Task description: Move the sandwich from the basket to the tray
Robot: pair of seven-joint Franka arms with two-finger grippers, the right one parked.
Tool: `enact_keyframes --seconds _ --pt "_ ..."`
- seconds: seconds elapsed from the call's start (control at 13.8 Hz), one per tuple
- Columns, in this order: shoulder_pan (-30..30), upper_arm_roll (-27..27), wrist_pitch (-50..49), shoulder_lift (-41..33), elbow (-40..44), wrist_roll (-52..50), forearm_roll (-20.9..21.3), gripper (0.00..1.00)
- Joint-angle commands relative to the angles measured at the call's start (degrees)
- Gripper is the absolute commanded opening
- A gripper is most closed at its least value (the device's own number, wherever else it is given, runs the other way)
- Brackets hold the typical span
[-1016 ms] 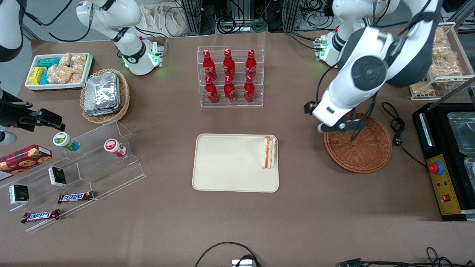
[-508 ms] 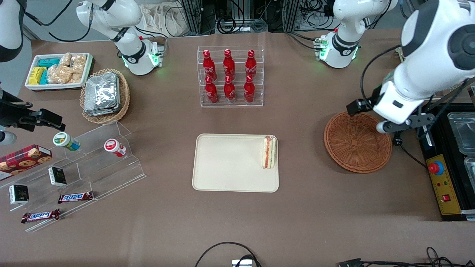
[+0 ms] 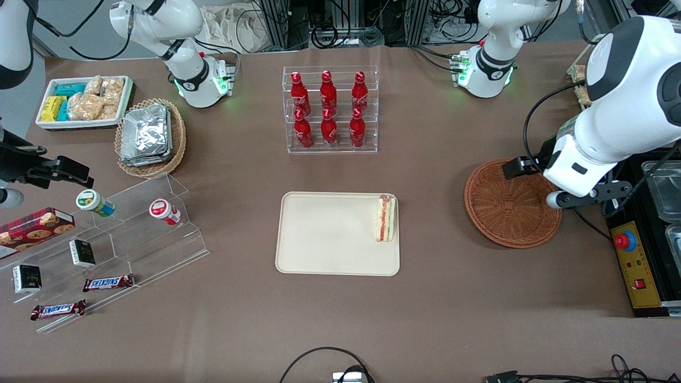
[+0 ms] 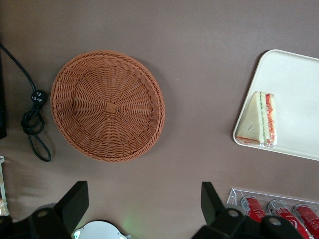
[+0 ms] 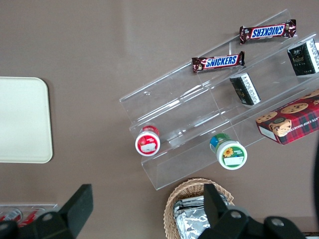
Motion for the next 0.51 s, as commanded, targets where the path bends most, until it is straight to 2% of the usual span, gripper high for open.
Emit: enact_keyframes --seconds 0.0,0.44 --pt "-0.5 -0.4 -1.8 2.0 3.0 0.1 0.9 1.00" --pt "-0.8 -0.4 -1.2 2.4 3.3 0.1 0.8 1.00"
